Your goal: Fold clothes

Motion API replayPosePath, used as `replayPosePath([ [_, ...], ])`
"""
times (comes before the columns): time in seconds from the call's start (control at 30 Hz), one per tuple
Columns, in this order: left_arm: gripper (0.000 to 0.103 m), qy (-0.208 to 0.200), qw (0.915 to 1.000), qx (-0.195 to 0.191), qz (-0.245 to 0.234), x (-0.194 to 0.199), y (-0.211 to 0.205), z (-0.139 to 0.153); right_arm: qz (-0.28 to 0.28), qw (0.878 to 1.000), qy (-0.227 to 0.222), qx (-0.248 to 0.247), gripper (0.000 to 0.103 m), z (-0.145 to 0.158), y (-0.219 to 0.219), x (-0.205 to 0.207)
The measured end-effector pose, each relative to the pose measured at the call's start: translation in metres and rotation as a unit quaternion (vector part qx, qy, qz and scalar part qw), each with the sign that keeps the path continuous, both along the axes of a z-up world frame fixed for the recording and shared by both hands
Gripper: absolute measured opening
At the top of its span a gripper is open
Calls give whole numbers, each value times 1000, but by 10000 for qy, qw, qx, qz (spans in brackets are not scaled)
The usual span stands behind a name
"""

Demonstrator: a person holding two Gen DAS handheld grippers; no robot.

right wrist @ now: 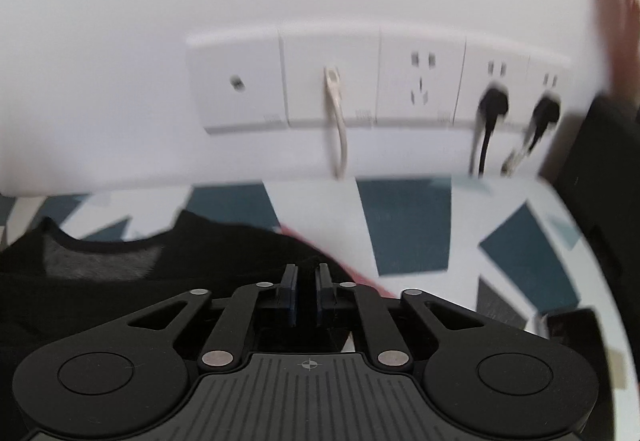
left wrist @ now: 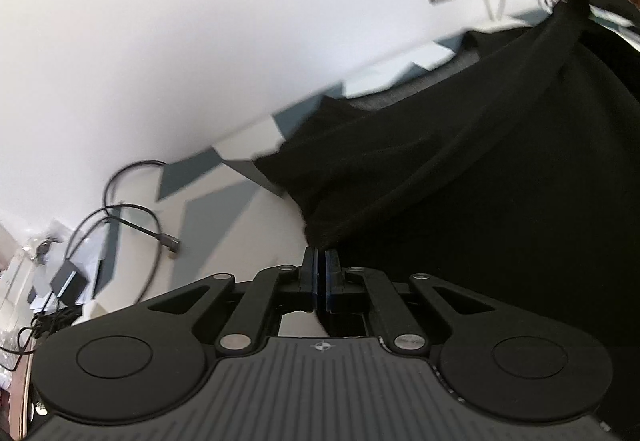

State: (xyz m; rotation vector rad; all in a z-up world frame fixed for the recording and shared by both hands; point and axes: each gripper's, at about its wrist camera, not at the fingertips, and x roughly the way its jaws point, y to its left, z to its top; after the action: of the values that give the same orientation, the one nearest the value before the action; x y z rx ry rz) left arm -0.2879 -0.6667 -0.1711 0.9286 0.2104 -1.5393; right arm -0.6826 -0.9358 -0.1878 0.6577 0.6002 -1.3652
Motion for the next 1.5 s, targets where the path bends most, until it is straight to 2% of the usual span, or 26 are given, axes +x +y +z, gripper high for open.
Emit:
replayPosePath([
  [0.07,7,-73,9999,60,34,0,0,-4,-140,9997,-132,-143,35,3,8,-7],
  [0.2,8,141,9996,164,184,9,-3,-5,-256,9984,-310,-404,43,15,37,-18],
  [0.23,8,203,9993,196,226,11,-4,-5,-199,9987,-281,-363,44,16,46,-19],
  [0.3,8,335,9986,264,309,15,-7,-5,-36,9996,-196,-222,54,13,65,-19],
  [0.37,8,424,9979,315,369,17,-9,-5,233,9997,6,53,57,3,78,-12],
  [0.43,8,439,9978,325,385,19,-9,-6,491,9975,389,320,50,-11,91,-4],
  [0.47,8,439,9977,329,394,19,-9,-6,441,9971,485,379,20,-14,95,-6],
  [0.5,8,429,9976,339,424,20,-10,-7,317,9972,543,408,5,-16,98,-9],
  [0.53,8,429,9974,353,465,22,-11,-7,192,9971,600,437,2,-17,101,-12],
  [0.67,8,490,9966,361,564,29,-10,-7,-840,9946,437,425,2,-3,107,-55],
  [0.77,8,480,9967,353,559,30,-8,-7,-1054,9902,541,736,5,-6,110,-73],
  [0.83,8,454,9968,348,550,29,-8,-8,-1147,9868,809,813,25,-3,111,-67],
  [0.87,8,450,9969,342,549,29,-8,-8,-1174,9866,871,725,45,1,114,-62],
  [0.9,8,447,9969,337,549,28,-8,-8,-1191,9870,900,589,47,6,118,-57],
  [0.97,8,449,9969,327,556,28,-8,-8,-945,9921,778,267,46,18,121,-42],
  [1.03,8,432,9970,322,547,27,-8,-8,-417,9967,701,21,46,24,120,-18],
  [1.1,8,418,9972,318,530,27,-9,-8,196,9970,751,-67,46,20,114,6],
  [1.17,8,413,9974,316,503,26,-10,-8,674,9926,1003,-96,46,9,108,30],
  [1.23,1,451,9976,294,442,26,-9,-6,1070,9863,1250,-71,39,-4,100,49],
  [1.27,1,442,9979,270,397,25,-7,-5,1146,9849,1294,42,10,-8,97,52],
  [1.3,1,405,9983,244,338,24,-4,-3,1193,9839,1320,180,3,-11,93,54],
  [1.33,1,372,9987,222,284,23,-2,-2,1189,9841,1282,305,1,-13,91,50],
  [1.5,2,363,9987,258,265,27,6,-7,1215,9795,1333,896,2,-7,92,42],
])
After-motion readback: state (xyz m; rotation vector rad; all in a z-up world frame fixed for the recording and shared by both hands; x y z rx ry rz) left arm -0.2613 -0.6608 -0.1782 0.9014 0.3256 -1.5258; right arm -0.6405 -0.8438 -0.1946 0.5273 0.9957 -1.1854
